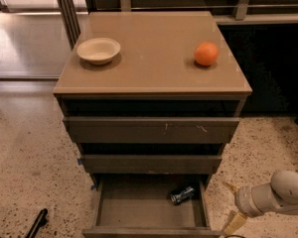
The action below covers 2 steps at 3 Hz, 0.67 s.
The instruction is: Pick pepsi can from bottom drawer and place on counter
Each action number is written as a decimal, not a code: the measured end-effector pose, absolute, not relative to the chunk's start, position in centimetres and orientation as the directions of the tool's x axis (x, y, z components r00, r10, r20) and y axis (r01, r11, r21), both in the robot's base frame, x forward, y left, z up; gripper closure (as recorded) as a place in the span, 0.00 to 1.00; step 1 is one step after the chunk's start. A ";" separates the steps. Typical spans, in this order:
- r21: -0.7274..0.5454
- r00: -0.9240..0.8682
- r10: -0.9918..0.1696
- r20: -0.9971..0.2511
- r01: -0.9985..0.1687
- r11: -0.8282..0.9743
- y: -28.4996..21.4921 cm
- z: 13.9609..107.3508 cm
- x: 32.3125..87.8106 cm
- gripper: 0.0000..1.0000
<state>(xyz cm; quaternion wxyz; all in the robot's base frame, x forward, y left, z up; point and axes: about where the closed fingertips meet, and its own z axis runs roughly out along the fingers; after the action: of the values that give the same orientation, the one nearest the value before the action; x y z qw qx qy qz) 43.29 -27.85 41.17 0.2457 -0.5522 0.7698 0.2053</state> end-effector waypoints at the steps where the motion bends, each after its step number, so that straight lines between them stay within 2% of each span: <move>1: 0.130 -0.306 -0.720 -0.623 -0.948 0.290 -26.5 36.7 43.3 0.00; 2: 0.125 -0.307 -0.723 -0.619 -0.947 0.296 -26.5 36.9 42.9 0.00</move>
Offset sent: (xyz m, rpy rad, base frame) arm 0.0013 0.0098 -0.0341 0.0408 0.0574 0.0102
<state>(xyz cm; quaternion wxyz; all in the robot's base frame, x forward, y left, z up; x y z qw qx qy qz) 42.87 -26.54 36.91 0.2310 -0.5414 0.7710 0.2431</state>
